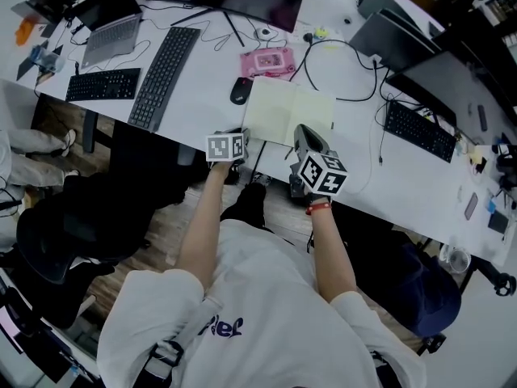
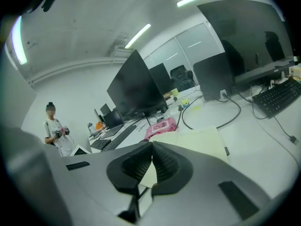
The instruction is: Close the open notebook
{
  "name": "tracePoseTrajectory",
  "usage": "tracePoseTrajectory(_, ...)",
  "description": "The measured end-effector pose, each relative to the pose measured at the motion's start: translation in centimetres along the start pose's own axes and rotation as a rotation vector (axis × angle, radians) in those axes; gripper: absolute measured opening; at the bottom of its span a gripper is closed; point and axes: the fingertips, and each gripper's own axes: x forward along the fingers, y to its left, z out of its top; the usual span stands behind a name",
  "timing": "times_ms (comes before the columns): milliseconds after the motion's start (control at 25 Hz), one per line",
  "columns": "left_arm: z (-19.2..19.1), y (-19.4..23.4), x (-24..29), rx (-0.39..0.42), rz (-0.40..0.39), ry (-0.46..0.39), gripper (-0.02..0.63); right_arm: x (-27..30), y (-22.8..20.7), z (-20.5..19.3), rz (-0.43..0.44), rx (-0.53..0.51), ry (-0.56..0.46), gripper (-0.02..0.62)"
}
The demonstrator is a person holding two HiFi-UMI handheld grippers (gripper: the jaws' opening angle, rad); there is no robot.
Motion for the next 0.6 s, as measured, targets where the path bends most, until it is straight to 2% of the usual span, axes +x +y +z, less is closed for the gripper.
tracePoseTrajectory(320, 0.3, 0.1, -0.4, -0.020, 0.009, -0.020, 0.078, -0.5, -0.6, 0.1, 0.005, 0.033, -0.006, 0.015)
tracePoseTrajectory(600, 0.8, -0.4, -1.2, 0.011, 0.013, -0.056, 0.071, -0.9, -0.7, -0.1, 0.015, 0.056, -0.010, 0.015)
